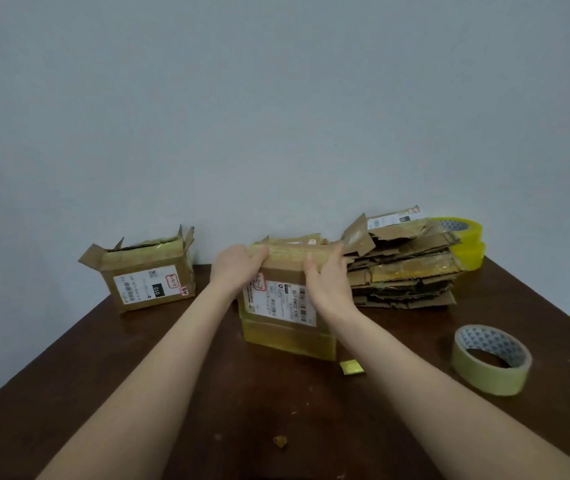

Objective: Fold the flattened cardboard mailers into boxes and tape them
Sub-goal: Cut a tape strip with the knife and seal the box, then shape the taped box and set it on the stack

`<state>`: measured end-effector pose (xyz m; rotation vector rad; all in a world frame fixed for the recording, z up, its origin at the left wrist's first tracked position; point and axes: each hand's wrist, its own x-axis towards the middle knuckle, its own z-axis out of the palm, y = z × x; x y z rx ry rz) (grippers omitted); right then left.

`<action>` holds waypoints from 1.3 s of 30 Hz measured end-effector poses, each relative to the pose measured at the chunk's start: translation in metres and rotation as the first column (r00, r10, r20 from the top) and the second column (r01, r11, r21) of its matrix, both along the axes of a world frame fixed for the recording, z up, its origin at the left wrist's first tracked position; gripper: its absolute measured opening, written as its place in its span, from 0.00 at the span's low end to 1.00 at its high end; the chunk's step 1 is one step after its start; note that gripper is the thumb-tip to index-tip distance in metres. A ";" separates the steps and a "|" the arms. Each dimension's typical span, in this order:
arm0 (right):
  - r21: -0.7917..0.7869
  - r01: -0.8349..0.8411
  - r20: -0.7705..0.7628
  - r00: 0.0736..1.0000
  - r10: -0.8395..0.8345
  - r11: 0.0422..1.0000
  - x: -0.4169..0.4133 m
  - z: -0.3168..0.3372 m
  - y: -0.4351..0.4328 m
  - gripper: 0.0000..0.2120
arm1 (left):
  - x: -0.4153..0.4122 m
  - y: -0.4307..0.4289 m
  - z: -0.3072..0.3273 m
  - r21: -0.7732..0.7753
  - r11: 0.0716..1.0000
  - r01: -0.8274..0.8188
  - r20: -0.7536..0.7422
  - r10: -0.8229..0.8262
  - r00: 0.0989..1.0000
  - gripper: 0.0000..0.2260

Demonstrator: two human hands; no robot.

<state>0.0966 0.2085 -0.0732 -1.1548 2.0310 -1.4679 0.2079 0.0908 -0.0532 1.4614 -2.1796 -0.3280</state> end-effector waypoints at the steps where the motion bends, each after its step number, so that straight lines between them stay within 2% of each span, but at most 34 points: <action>1: -0.002 0.006 0.057 0.998 -0.006 1.000 -0.001 0.001 -0.001 0.35 | 0.001 -0.003 0.000 0.033 0.999 -0.003 -0.029 0.004 1.000 0.24; 4: 0.026 0.027 0.303 0.952 -0.034 0.999 -0.007 0.009 0.002 0.32 | 0.007 -0.001 0.002 0.126 0.992 0.010 -0.105 0.003 0.994 0.25; 6: 0.033 0.000 0.413 0.911 -0.014 0.999 -0.012 0.017 0.008 0.24 | 0.016 0.007 0.004 0.162 0.987 0.017 -0.141 0.006 0.990 0.25; 8: 0.027 -0.017 0.398 0.917 0.005 0.999 -0.013 0.019 0.012 0.20 | 0.032 0.021 0.005 0.149 0.989 -0.013 -0.208 0.044 0.977 0.25; 10: -0.031 -0.035 0.368 0.929 0.044 0.999 -0.003 0.019 0.013 0.22 | 0.054 0.038 0.008 0.062 0.992 -0.112 -0.302 0.126 0.945 0.25; 14: -0.194 -0.151 0.270 0.942 0.201 0.969 0.056 0.019 0.006 0.24 | 0.119 0.056 0.021 -0.052 0.957 -0.284 -0.617 0.193 0.763 0.18; 17: -0.202 -0.228 0.080 0.965 0.248 0.953 0.107 0.007 -0.014 0.24 | 0.171 0.052 0.012 -0.084 0.926 -0.368 -0.702 0.207 0.681 0.18; 19: -0.148 -0.246 -0.042 0.969 0.243 0.958 0.134 -0.008 -0.029 0.24 | 0.196 0.047 -0.007 -0.052 0.921 -0.386 -0.696 0.244 0.676 0.19; 21: -0.044 -0.313 -0.071 0.948 0.309 0.949 0.164 -0.027 -0.045 0.25 | 0.226 0.037 -0.032 0.010 0.907 -0.422 -0.659 0.323 0.679 0.19; 24: 0.142 -0.421 -0.129 0.889 0.439 0.896 0.203 -0.055 -0.062 0.27 | 0.262 0.013 -0.071 0.090 0.863 -0.498 -0.481 0.475 0.737 0.17; 27: 0.175 -0.447 -0.141 0.870 0.472 0.877 0.228 -0.062 -0.080 0.30 | 0.269 -0.009 -0.084 0.139 0.840 -0.524 -0.384 0.534 0.753 0.18; 31: 0.228 -0.497 -0.163 0.828 0.537 0.837 0.244 -0.057 -0.106 0.33 | 0.248 -0.029 -0.079 0.169 0.871 -0.462 -0.347 0.491 0.799 0.19; 35: 0.245 -0.588 -0.053 0.786 0.617 0.771 0.240 -0.055 -0.125 0.35 | 0.233 -0.036 -0.073 0.209 0.869 -0.449 -0.301 0.494 0.816 0.20; 37: 0.240 -0.600 -0.024 0.783 0.622 0.763 0.230 -0.057 -0.127 0.35 | 0.230 -0.034 -0.074 0.162 0.854 -0.495 -0.253 0.520 0.815 0.20; 39: 0.208 -0.552 -0.055 0.818 0.573 0.808 0.215 -0.058 -0.127 0.32 | 0.222 -0.027 -0.074 0.013 0.835 -0.550 -0.220 0.539 0.813 0.19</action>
